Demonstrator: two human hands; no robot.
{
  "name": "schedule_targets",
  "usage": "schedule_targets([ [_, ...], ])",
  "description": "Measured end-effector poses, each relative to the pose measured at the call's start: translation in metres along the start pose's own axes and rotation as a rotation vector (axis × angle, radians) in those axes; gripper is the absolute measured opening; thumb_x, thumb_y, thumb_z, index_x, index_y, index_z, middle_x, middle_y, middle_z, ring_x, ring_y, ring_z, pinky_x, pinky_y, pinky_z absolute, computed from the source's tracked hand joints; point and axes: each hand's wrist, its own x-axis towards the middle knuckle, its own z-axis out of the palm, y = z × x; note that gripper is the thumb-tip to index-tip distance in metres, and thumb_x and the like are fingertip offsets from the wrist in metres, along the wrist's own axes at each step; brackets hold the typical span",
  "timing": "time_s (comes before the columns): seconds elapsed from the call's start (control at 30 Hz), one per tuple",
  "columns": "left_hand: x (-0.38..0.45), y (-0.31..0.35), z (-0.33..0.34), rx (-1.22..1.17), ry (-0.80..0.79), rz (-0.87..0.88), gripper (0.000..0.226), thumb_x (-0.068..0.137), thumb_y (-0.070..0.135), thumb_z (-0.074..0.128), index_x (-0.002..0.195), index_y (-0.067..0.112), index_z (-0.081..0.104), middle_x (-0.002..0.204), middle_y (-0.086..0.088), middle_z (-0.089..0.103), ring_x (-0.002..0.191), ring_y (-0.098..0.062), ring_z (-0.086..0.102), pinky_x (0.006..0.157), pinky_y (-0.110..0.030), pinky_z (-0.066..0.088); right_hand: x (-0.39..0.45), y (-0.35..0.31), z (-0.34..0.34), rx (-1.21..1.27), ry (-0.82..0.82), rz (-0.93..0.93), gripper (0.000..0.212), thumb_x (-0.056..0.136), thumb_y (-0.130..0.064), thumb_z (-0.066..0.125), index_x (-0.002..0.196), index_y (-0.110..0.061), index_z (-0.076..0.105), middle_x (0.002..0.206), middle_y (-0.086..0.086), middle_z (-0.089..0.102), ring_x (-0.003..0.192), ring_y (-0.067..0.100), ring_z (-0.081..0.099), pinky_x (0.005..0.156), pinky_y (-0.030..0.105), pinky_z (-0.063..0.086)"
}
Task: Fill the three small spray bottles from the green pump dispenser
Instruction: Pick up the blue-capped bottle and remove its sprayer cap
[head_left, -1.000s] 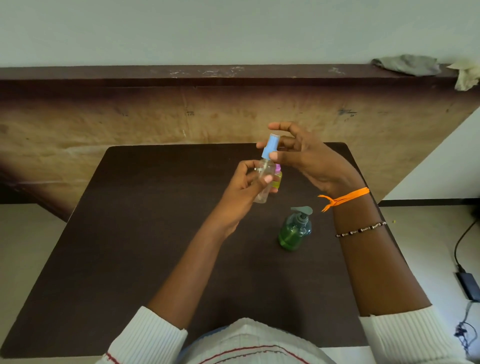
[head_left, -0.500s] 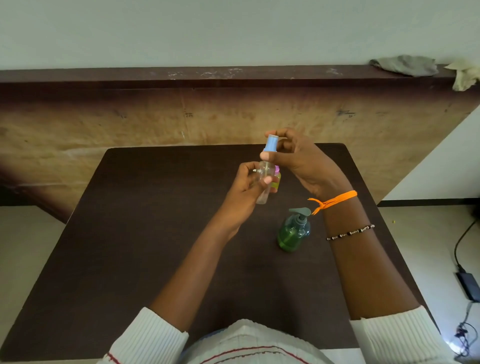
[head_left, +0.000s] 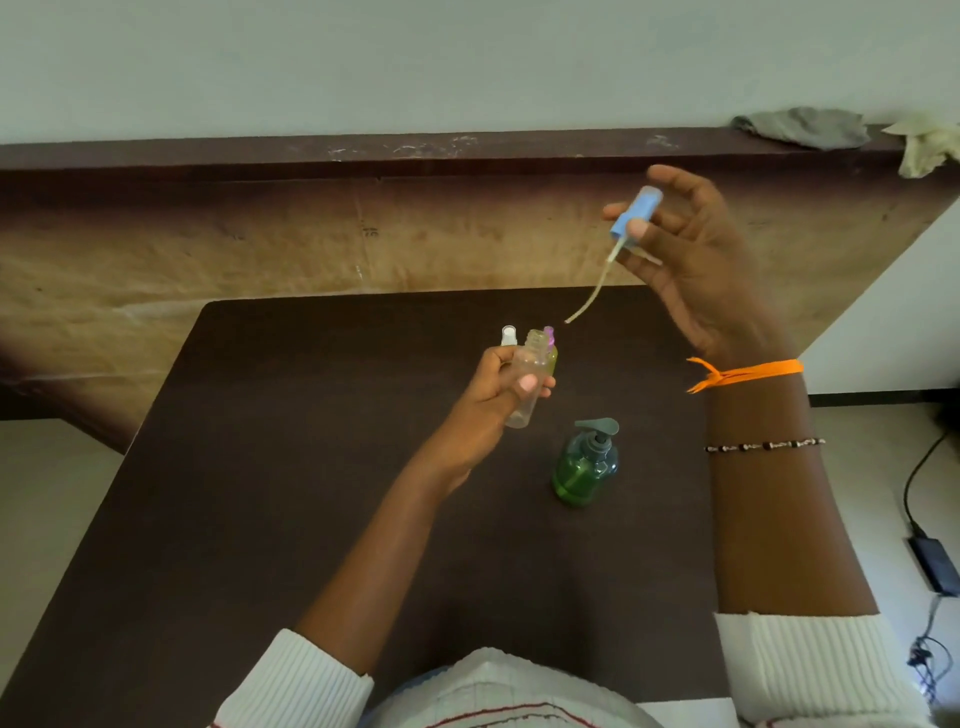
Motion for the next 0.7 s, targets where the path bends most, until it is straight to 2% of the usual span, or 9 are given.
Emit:
schedule_targets([
  [0.1,0.002,-0.011,-0.001,0.017,0.036,-0.048,0.035,0.097,0.018,0.046,0.129,0.01,0.035,0.112,0.001,0.062,0.104,-0.001,0.056,0.084,-0.017,0.04,-0.004,-0.002,-0.019,-0.015,0.116,-0.032,0.028,0.094,0.006,0.051,0.104,-0.019,0.046,0.093,0.004,0.068,0.089,0.009,0.068,0.08,0.023,0.055],
  [0.2,0.004,-0.023,-0.003,0.053,0.067,-0.098,0.034,0.097,0.018,0.046,0.128,0.01,0.035,0.112,0.006,0.063,0.105,0.002,0.053,0.086,-0.022,0.039,-0.008,0.023,-0.04,-0.299,0.199,0.042,0.029,0.092,0.004,0.057,0.093,-0.023,0.046,0.09,0.004,0.061,0.079,0.01,0.065,0.068,0.02,0.054],
  [0.3,0.007,-0.035,-0.001,0.082,0.084,-0.153,0.031,0.098,0.019,0.045,0.126,0.013,0.035,0.115,0.006,0.063,0.117,-0.01,0.053,0.088,-0.028,0.039,-0.022,0.086,-0.07,-0.666,0.213,0.307,0.028,0.085,-0.001,0.068,0.088,-0.024,0.052,0.091,0.009,0.064,0.088,0.024,0.063,0.077,0.039,0.055],
  [0.37,0.008,-0.041,0.002,0.095,0.097,-0.172,0.029,0.098,0.017,0.045,0.125,0.013,0.035,0.117,0.004,0.063,0.12,-0.014,0.052,0.089,-0.029,0.038,-0.041,0.132,-0.081,-0.792,0.205,0.518,0.022,0.08,-0.005,0.074,0.096,-0.013,0.061,0.095,0.012,0.065,0.091,0.024,0.062,0.084,0.042,0.054],
  [0.47,0.007,-0.048,0.006,0.105,0.105,-0.196,0.027,0.098,0.015,0.044,0.124,0.012,0.034,0.114,0.004,0.062,0.12,-0.016,0.052,0.092,-0.03,0.039,-0.068,0.184,-0.089,-0.826,0.193,0.729,0.031,0.08,-0.009,0.077,0.109,-0.004,0.067,0.097,0.013,0.067,0.086,0.023,0.06,0.084,0.038,0.054],
  [0.6,0.006,-0.058,0.009,0.121,0.103,-0.223,0.021,0.098,0.014,0.044,0.116,0.018,0.034,0.112,0.005,0.062,0.12,-0.017,0.052,0.095,-0.034,0.039,-0.082,0.206,-0.086,-0.769,0.215,0.841,0.03,0.081,-0.011,0.077,0.108,-0.006,0.068,0.105,0.017,0.07,0.088,0.025,0.066,0.087,0.04,0.056],
  [0.7,0.007,-0.064,0.012,0.13,0.1,-0.233,0.02,0.098,0.013,0.045,0.113,0.018,0.034,0.11,0.007,0.062,0.12,-0.02,0.052,0.094,-0.036,0.039,-0.083,0.21,-0.081,-0.776,0.194,0.824,0.012,0.081,-0.008,0.074,0.092,-0.008,0.069,0.099,0.018,0.07,0.098,0.032,0.068,0.092,0.045,0.055],
])
